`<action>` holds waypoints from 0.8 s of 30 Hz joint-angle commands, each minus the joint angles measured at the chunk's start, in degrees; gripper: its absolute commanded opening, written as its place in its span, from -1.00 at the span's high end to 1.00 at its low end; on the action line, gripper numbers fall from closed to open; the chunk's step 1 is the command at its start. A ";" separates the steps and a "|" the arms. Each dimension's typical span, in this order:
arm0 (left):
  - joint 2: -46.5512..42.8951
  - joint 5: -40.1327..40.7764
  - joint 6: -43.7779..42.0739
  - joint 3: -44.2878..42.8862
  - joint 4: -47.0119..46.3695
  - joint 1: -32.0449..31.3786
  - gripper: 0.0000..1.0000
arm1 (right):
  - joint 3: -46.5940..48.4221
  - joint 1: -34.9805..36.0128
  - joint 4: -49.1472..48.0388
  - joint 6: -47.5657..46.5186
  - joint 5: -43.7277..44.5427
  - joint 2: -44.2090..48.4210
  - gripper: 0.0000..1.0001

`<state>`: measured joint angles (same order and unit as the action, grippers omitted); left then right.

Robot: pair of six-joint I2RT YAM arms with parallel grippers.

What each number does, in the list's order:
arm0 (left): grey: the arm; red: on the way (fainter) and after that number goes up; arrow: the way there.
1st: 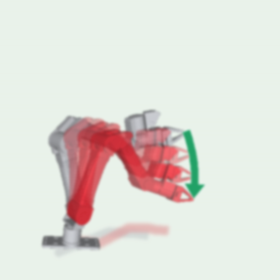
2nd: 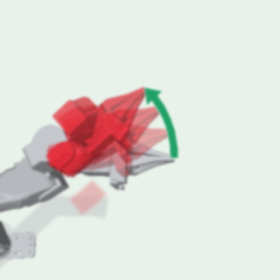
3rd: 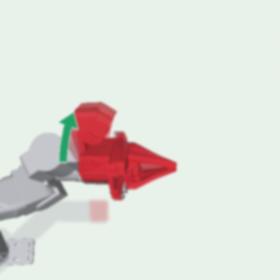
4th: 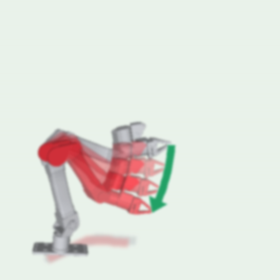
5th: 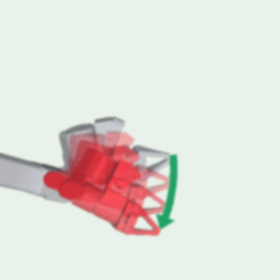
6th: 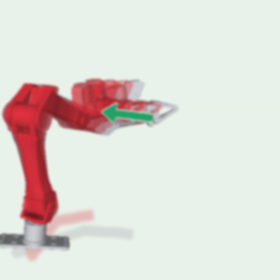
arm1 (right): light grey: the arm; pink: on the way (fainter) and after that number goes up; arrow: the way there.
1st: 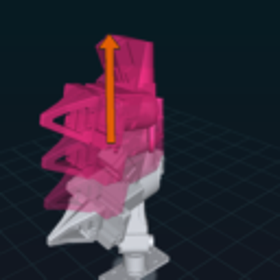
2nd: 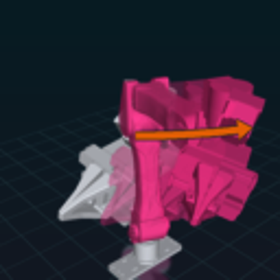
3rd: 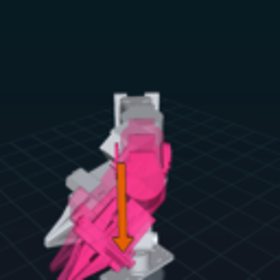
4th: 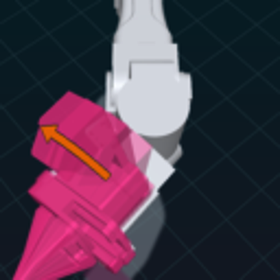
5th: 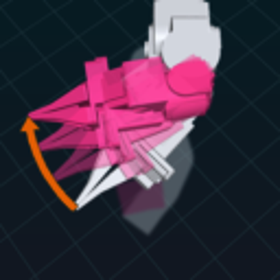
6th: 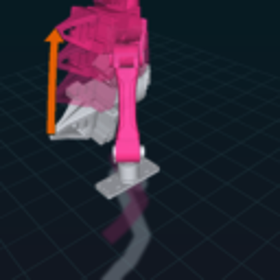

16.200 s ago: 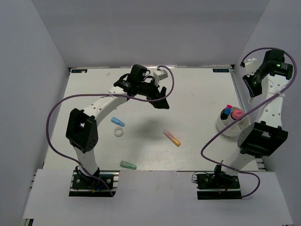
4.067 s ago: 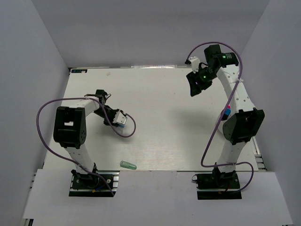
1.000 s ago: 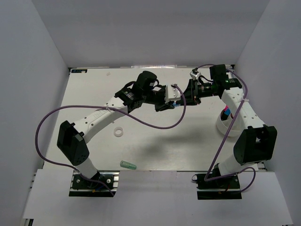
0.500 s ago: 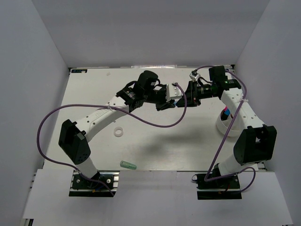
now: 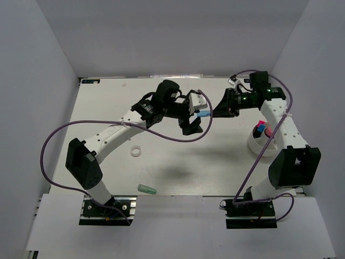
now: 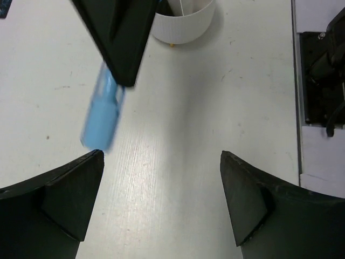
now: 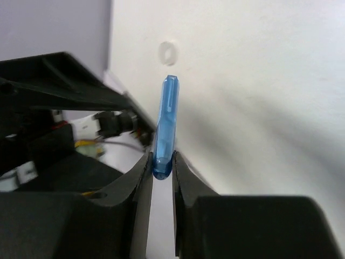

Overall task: Sort the stationery into containers
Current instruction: Place the stationery in the storage box.

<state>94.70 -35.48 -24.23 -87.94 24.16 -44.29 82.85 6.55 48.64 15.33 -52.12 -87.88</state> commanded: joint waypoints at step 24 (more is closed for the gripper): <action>-2.85 -7.40 16.23 -0.48 7.04 9.58 -0.96 | 22.27 -24.03 26.50 -43.64 44.03 8.68 1.00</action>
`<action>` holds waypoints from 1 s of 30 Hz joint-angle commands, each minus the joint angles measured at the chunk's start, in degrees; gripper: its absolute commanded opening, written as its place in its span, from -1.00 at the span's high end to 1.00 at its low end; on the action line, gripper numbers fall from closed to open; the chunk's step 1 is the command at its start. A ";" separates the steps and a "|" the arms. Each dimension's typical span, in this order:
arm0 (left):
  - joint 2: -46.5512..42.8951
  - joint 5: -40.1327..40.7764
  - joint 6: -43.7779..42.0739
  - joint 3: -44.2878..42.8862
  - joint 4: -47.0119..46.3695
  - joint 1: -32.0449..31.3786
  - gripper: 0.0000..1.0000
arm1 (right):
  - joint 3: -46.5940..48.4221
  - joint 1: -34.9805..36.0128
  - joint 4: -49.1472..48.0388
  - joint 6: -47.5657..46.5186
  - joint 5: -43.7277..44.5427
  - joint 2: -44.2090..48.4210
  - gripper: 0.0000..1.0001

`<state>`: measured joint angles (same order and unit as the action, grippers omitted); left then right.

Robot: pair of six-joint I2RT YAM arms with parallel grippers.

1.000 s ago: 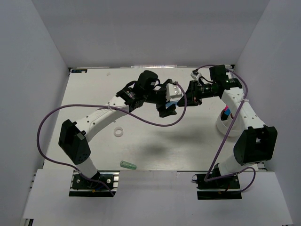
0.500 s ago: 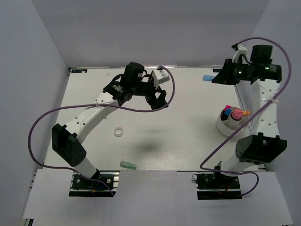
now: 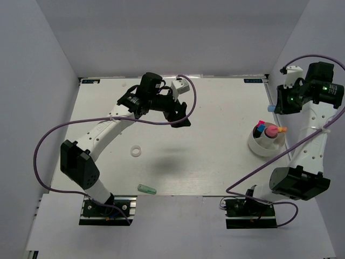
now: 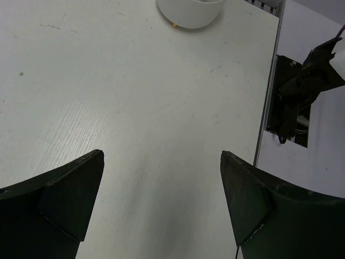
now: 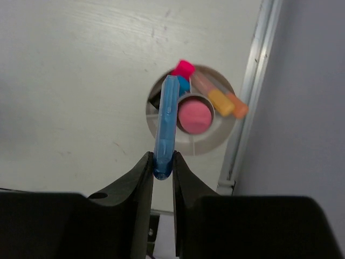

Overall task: Sort the stationery into containers
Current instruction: Place the stationery in the storage box.

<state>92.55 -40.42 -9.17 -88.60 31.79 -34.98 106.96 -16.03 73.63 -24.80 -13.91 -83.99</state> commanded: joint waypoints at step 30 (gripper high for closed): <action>2.46 -0.53 0.20 0.79 2.14 0.27 -0.96 | -19.06 -5.85 -1.29 -0.78 18.83 5.32 1.00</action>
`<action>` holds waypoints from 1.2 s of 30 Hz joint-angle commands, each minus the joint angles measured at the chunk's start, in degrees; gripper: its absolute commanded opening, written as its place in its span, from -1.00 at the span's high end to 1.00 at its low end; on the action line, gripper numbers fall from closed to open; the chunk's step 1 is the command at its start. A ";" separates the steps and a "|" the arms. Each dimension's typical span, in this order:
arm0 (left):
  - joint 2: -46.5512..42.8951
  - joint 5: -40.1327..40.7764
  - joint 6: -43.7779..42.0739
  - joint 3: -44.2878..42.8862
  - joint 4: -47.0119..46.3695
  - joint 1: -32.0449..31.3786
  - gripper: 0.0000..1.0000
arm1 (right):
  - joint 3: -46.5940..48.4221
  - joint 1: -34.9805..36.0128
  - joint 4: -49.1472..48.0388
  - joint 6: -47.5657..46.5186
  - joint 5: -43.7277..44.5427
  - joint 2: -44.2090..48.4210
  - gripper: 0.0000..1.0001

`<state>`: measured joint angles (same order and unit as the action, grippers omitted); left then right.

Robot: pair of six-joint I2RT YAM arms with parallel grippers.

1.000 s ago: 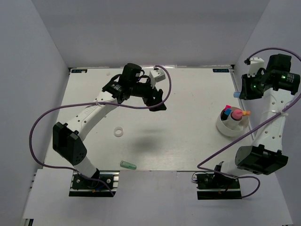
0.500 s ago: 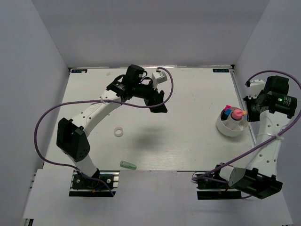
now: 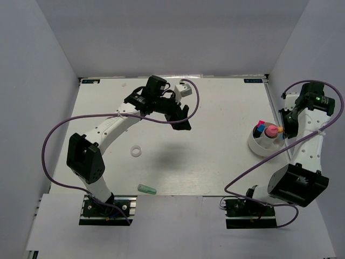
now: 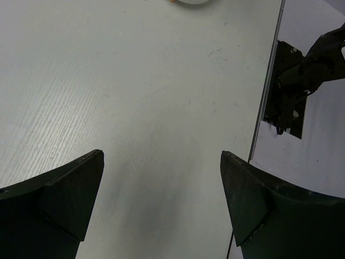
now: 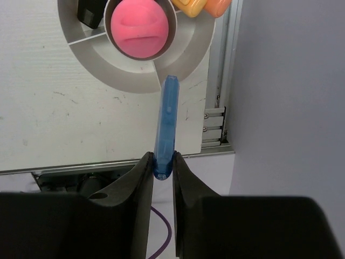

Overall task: Sort the stationery into containers
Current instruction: Place the stationery in the storage box.

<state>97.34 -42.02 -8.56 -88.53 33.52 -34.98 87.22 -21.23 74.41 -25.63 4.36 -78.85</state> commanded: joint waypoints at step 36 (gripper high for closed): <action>-10.15 5.73 -4.68 12.24 -4.34 4.91 -0.91 | 4.09 -1.35 -6.04 -3.02 -1.81 -10.80 0.04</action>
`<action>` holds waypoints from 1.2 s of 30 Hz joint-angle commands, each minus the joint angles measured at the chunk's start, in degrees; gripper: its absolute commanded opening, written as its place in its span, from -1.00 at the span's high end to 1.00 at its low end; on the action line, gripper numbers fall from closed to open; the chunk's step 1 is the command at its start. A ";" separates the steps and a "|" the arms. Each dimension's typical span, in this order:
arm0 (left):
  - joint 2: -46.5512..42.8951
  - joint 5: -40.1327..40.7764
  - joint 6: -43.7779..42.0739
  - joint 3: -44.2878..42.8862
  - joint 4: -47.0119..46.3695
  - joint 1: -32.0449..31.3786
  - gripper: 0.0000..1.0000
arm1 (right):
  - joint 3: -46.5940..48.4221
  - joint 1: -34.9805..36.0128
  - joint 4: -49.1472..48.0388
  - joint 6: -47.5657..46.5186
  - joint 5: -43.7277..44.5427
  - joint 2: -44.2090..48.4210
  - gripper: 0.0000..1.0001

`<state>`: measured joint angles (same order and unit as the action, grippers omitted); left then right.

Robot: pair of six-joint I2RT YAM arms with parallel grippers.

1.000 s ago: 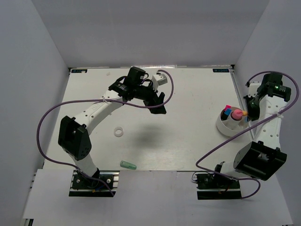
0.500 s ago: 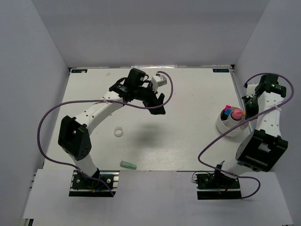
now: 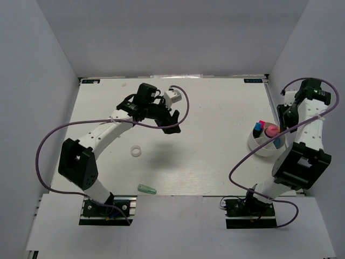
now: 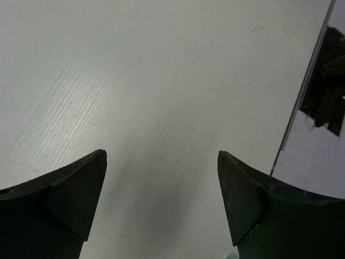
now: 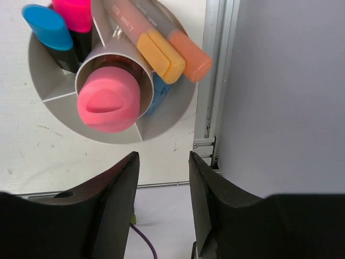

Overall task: Sort the stationery into containers
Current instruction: Place the stationery in the storage box, then pick up the stationery from the corner of the board.

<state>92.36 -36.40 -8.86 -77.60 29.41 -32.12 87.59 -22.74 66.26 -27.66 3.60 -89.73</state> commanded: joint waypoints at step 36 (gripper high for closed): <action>-27.41 7.66 -64.89 42.18 23.95 -6.89 -0.72 | 13.66 11.23 8.89 1.82 -4.65 -3.34 0.06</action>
<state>64.60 -27.38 -77.52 -35.90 56.16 -36.99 101.06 -11.81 74.08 -26.76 -1.63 -93.17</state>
